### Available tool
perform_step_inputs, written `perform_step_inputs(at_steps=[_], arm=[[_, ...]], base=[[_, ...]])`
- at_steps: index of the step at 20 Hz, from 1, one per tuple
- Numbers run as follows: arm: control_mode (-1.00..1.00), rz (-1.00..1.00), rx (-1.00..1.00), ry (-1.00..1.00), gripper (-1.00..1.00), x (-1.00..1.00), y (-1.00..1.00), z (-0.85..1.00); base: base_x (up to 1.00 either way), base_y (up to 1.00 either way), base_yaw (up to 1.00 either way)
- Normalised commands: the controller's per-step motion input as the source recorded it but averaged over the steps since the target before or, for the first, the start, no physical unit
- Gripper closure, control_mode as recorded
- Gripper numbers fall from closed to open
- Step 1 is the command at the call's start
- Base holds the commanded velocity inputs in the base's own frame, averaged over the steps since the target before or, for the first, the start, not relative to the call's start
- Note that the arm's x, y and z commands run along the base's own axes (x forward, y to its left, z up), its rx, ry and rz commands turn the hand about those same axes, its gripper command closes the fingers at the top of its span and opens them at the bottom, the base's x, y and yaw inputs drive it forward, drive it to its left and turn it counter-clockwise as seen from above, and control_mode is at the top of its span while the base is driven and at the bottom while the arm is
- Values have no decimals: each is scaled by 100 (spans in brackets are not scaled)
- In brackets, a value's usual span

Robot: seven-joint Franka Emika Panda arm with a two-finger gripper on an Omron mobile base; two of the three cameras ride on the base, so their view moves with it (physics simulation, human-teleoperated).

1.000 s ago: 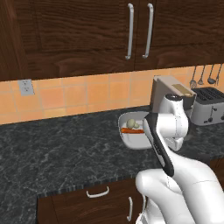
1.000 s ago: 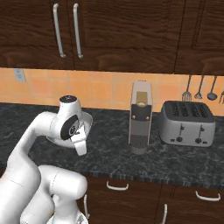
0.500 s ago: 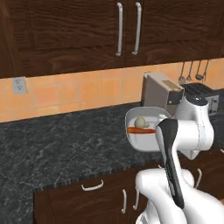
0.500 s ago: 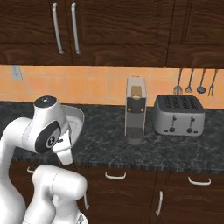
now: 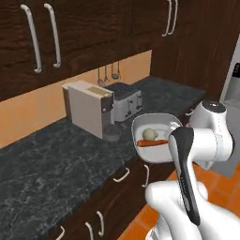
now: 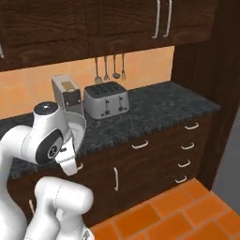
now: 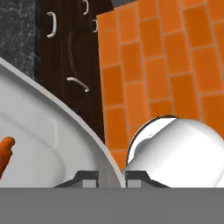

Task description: Take the meat container that has the chicken drumstick and place it on the second highest rack of the freezer. Then take the vegetable container that has the carrot and mushroom and place it on the highest rack of the freezer.

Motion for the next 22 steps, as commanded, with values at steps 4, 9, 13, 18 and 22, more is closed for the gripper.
perform_step_inputs(at_steps=[4,9,13,18,22], arm=[[100,0,0,0,100,0,0,0],[100,0,0,0,100,0,0,0],[100,0,0,0,100,0,0,0],[100,0,0,0,100,0,0,0],[100,0,0,0,100,0,0,0]], base=[[0,0,-100],[8,-17,-96],[65,-61,-65],[100,-59,-25],[100,-67,-20]])
